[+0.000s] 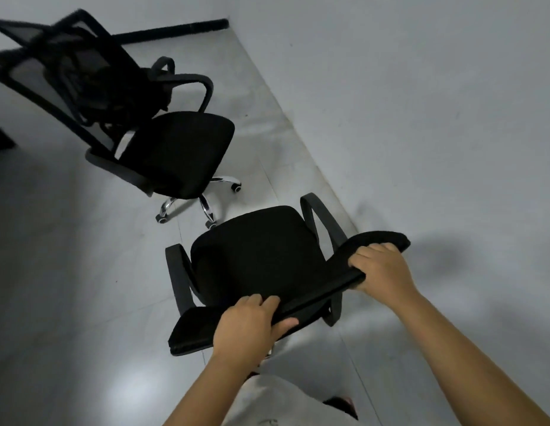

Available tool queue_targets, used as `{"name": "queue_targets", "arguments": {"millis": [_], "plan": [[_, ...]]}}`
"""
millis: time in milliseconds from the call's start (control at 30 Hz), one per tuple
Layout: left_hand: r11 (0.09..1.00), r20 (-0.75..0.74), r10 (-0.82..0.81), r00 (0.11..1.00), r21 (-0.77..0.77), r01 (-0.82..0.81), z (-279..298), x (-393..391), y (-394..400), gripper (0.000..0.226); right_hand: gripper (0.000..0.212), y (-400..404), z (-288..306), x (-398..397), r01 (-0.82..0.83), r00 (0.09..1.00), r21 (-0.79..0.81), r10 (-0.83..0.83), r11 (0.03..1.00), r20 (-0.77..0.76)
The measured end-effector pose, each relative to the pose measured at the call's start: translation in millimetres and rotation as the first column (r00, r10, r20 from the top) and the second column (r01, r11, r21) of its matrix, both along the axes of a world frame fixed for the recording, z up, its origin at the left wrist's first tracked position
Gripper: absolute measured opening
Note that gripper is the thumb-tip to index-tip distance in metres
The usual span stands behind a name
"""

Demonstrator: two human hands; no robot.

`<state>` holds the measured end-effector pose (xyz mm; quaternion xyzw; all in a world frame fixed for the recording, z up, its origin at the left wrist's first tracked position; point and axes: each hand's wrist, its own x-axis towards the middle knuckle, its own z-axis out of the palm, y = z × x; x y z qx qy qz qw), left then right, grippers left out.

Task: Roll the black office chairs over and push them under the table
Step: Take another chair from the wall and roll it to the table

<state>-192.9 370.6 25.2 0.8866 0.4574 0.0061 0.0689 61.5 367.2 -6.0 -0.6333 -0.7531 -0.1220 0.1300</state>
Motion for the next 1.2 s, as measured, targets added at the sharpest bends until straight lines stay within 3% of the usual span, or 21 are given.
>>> {"name": "queue_targets", "arguments": {"millis": [133,300,433,700,767,967,1133,1200], "plan": [[0.980,0.109,0.141,0.984,0.127,-0.154,-13,32,-10,0.055,0.039,21,2,27,-0.095,0.995,0.012,0.095,0.995,-0.008],[0.932,0.148,0.230,0.962,0.251,-0.262,-22,53,-8,0.077,0.038,45,-6,53,-0.254,0.966,0.122,0.259,0.959,-0.025],[0.903,0.181,0.286,0.941,0.279,-0.328,-19,72,3,0.076,0.064,76,-6,71,-0.365,0.915,0.255,0.396,0.896,-0.082],[0.839,0.178,0.420,0.890,0.299,-0.455,-27,126,4,0.060,0.059,129,-11,111,-0.585,0.799,0.192,0.601,0.788,-0.029],[0.812,0.168,0.481,0.861,0.285,-0.509,-23,139,7,0.058,0.054,144,-8,117,-0.625,0.771,0.183,0.637,0.759,-0.008],[0.706,0.208,0.622,0.755,0.268,-0.656,-23,178,15,0.072,0.070,195,-8,127,-0.752,0.635,0.220,0.773,0.621,-0.015],[0.578,0.152,0.782,0.605,0.188,-0.794,-23,211,26,0.048,0.070,242,-10,123,-0.862,0.462,0.219,0.886,0.458,-0.033],[0.487,0.180,0.837,0.517,0.188,-0.853,-21,223,32,0.051,0.069,263,-8,114,-0.905,0.375,0.206,0.927,0.373,-0.034]]}}
